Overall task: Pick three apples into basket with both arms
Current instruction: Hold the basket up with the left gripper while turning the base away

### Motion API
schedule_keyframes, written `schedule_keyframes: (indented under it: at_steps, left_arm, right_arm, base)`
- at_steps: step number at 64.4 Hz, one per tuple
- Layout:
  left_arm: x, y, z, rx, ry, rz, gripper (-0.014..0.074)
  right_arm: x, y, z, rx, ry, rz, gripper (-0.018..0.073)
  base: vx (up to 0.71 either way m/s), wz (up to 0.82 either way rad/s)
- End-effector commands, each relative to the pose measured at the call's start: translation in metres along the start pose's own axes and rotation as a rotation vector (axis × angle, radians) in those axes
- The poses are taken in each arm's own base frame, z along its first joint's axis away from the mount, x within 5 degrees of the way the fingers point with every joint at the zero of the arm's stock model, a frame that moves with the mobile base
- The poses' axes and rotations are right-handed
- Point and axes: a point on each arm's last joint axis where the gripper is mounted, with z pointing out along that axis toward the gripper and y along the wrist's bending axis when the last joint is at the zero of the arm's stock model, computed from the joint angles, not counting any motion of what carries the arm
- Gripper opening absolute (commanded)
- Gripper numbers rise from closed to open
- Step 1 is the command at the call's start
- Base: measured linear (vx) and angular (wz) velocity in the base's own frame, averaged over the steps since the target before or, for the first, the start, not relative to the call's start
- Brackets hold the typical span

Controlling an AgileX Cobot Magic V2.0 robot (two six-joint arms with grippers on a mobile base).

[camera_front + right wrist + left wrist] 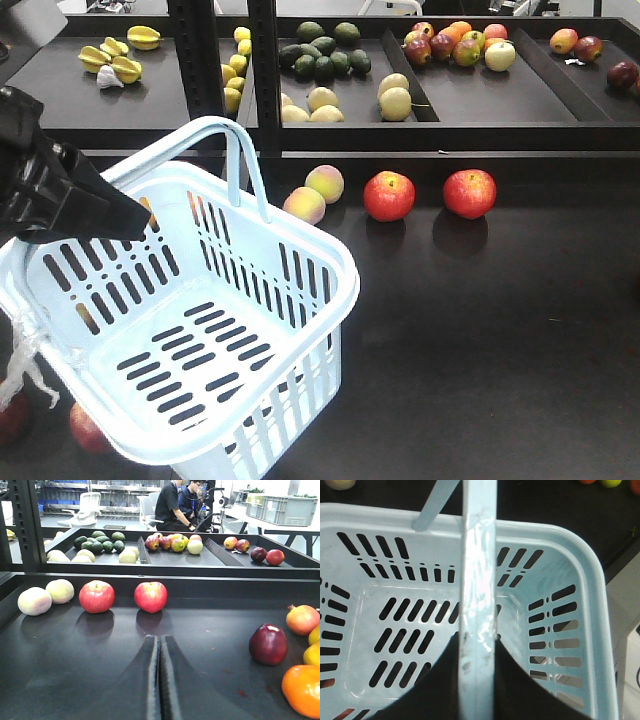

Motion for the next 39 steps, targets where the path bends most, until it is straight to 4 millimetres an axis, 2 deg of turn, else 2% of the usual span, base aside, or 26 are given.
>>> schedule_keyframes:
  at_steps: [1, 39]
  left_arm:
    - [-0.0037, -0.0108, -0.0162, 0.034, -0.087, 0.007, -0.0008]
    - [-0.0037, -0.0108, -0.0162, 0.034, -0.087, 0.007, -0.0008]
  right_arm:
    - [-0.0036, 0.0009, -0.0002, -0.008, -0.071, -0.015, -0.0004]
    - [-0.0036, 0.0009, -0.0002, -0.008, -0.071, -0.015, -0.0004]
  base:
    - [0.0, 0.0]
    - [-0.01, 0.02]
